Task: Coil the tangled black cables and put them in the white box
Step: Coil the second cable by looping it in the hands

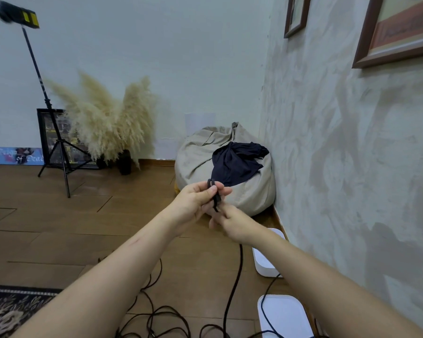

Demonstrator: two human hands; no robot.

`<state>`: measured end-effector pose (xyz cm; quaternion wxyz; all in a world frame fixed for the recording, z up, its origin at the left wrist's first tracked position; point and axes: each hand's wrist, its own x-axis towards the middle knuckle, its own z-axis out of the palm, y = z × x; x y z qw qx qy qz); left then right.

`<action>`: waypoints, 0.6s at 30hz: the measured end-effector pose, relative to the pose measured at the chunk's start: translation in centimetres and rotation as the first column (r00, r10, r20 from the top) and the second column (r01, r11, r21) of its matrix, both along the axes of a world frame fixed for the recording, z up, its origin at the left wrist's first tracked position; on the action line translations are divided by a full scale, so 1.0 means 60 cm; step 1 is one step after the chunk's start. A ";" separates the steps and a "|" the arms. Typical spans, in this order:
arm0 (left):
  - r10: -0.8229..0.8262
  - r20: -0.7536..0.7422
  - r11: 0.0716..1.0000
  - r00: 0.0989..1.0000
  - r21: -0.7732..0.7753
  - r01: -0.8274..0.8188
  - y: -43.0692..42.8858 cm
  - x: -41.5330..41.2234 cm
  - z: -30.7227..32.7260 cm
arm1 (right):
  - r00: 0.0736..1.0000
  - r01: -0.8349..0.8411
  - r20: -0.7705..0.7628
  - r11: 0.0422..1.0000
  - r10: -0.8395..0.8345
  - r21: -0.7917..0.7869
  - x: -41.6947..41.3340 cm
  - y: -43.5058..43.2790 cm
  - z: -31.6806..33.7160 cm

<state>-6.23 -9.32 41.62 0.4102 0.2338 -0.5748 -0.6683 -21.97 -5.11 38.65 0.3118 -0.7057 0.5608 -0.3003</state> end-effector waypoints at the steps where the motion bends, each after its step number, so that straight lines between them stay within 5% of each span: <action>1: 0.037 -0.013 0.999 0.999 0.005 -0.037 -0.001 -0.001 -0.001 | 0.999 -0.015 0.036 0.999 0.014 0.037 0.010 0.000 0.000; 6: 0.225 -0.008 0.974 0.974 -0.034 -0.225 -0.011 -0.005 -0.015 | 0.990 -0.070 0.130 0.989 0.053 0.133 0.028 0.010 0.023; 13: 0.563 0.253 0.781 0.787 -0.473 -0.407 -0.034 0.003 -0.047 | 0.982 -0.140 0.170 0.914 0.080 0.381 -0.018 0.019 0.060; 18: 0.368 0.517 0.863 0.772 -0.500 -0.077 -0.038 0.007 -0.064 | 0.961 -0.156 -0.239 0.987 0.142 -0.040 -0.055 0.011 0.070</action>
